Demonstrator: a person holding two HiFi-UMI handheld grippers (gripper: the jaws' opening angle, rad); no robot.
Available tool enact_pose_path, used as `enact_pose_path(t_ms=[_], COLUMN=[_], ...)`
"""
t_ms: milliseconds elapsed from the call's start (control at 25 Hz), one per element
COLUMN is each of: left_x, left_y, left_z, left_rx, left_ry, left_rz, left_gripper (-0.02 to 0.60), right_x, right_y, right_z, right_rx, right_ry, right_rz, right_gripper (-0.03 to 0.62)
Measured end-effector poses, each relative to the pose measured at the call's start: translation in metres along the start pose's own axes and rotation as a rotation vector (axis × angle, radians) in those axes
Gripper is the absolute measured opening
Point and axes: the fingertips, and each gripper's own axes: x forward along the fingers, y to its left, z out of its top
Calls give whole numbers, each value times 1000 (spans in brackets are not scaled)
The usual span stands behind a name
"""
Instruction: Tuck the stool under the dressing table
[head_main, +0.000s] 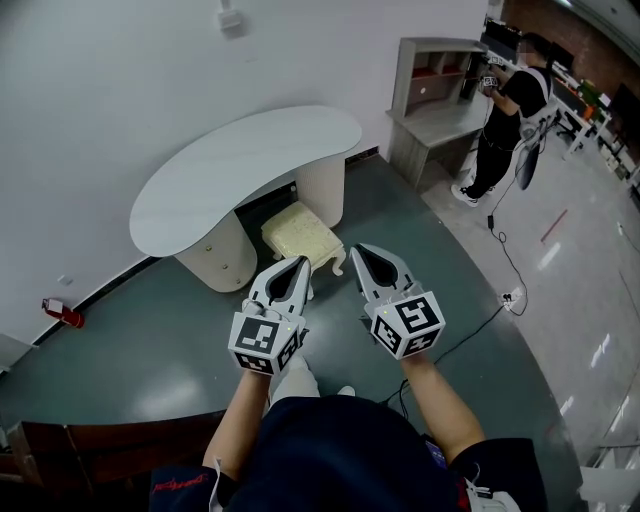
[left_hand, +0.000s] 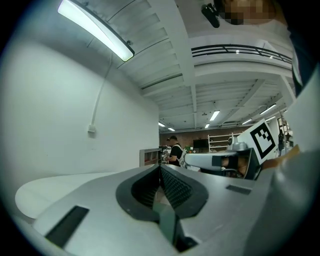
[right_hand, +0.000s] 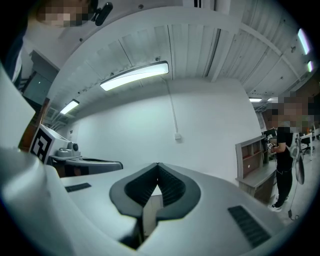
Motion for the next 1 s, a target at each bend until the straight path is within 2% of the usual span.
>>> enact_pose_path(t_ms=[280,480,1000], left_x=[15,28,82], left_y=[-3,6,70], left_z=[-1,-4,-13], left_rx=[21,6,-10], left_ry=[15,9,24], left_rz=[-9,-13,-3], left_gripper=[17,17,17], right_x=[-1,14,93], right_y=[-13,-25,-55], right_z=[-1,0,-7], right_rx=[12,11,15], right_ry=[-6,-8,17], right_rz=[-1,-7,-5], right_gripper=[9,9,9])
